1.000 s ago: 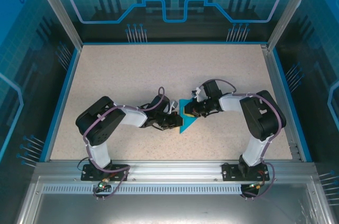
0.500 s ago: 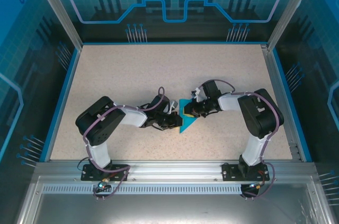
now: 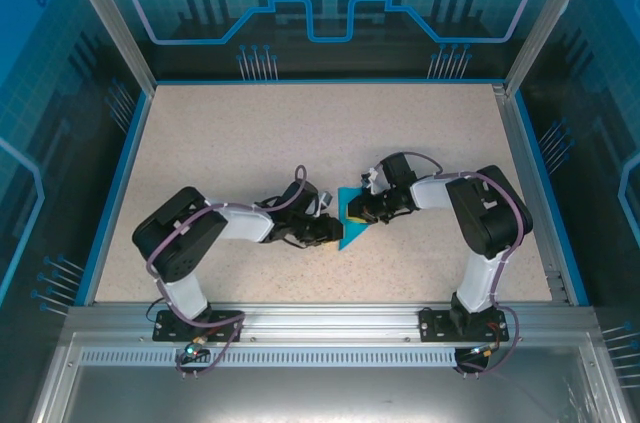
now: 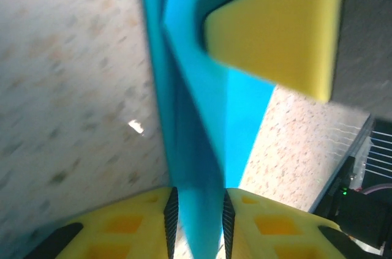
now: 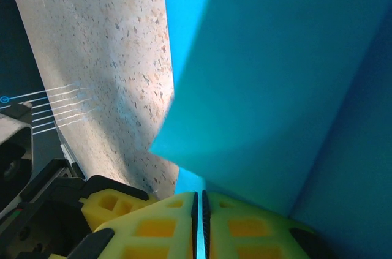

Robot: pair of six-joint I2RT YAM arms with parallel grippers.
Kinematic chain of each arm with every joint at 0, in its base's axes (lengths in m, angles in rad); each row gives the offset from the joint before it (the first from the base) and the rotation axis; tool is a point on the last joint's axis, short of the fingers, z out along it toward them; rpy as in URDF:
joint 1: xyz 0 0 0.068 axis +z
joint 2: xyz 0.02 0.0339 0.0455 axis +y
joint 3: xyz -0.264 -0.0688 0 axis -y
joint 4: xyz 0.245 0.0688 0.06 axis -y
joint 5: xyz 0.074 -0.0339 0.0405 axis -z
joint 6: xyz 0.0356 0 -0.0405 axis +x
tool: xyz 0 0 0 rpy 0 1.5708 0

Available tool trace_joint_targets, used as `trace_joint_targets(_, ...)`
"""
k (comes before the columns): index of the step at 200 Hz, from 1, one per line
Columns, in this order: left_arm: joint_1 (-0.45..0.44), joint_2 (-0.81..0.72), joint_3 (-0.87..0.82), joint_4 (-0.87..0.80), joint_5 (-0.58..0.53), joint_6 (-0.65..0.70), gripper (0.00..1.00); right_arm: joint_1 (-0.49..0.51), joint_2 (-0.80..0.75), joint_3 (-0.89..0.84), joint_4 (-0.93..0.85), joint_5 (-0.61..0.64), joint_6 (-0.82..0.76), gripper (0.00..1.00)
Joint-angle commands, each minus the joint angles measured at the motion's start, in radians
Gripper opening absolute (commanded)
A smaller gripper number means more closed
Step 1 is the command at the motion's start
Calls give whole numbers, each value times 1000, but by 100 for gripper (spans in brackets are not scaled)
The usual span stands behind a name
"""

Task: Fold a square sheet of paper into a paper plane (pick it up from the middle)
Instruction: Fourth fold the wing at the center of the table.

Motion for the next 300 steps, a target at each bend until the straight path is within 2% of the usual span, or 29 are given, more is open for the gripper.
trace_joint_targets(1,-3,-88,-90,-100,-117,-35,35,-1,25,9,-8,10,-17,13)
trace_joint_targets(45,-5,-162,-77,-104,-140,-62,38,-1,24,0,-10,15,-18,13)
trace_joint_targets(93,-25,-102,26,-90,-109,-64,40,-4,27,-1,-13,16,-20,13)
trace_joint_targets(129,-63,-38,113,-168,-143,-47,35,-5,28,-5,-17,17,-21,13)
trace_joint_targets(205,-77,-26,106,-215,-173,-43,35,-6,25,-3,-27,16,-28,13)
trace_joint_targets(227,-80,-8,115,-202,-158,-36,28,-8,28,-4,-27,17,-29,13)
trace_joint_targets(251,-79,9,118,-195,-145,-38,15,-8,32,-3,-27,18,-29,13)
trace_joint_targets(300,-79,15,96,-200,-110,-26,3,-10,41,-6,-27,27,-29,13)
